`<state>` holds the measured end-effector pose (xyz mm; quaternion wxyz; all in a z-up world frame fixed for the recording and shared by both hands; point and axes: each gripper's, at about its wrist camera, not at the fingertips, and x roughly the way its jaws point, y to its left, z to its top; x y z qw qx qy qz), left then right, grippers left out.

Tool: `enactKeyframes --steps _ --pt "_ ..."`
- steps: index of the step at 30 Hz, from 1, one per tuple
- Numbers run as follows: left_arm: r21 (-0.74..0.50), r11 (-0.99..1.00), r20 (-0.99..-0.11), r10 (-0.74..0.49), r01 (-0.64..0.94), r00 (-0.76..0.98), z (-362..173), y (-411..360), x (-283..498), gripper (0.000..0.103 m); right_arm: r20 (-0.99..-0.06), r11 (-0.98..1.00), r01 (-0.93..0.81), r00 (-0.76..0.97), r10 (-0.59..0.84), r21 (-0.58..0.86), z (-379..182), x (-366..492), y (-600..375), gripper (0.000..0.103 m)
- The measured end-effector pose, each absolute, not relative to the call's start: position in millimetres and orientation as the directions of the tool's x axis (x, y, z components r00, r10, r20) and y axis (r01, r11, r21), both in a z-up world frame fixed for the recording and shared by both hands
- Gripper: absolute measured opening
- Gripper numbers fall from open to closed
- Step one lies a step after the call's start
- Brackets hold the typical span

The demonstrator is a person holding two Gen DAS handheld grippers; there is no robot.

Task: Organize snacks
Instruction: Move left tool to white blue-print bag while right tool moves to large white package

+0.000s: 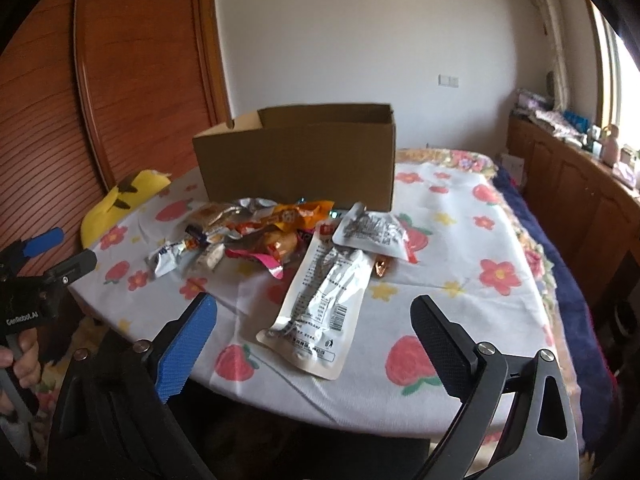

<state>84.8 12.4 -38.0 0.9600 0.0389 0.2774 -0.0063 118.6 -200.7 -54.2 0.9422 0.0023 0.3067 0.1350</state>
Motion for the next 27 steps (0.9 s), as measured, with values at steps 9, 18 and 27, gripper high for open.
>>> enactKeyframes --steps 9,18,27 --pt "0.064 0.997 -0.579 0.005 0.039 0.815 -54 18 119 0.1 -0.668 0.953 -0.275 0.686 0.289 0.129 -82 167 -199 0.086" --pt "0.05 0.997 -0.613 -0.01 0.051 0.79 -69 27 142 0.1 -0.721 0.953 -0.273 0.633 0.281 0.132 -101 201 -195 0.082" --pt "0.016 0.997 -0.662 -0.05 0.081 0.748 -79 35 164 0.098 -0.743 0.957 -0.274 0.618 0.255 0.1 -113 215 -187 0.082"
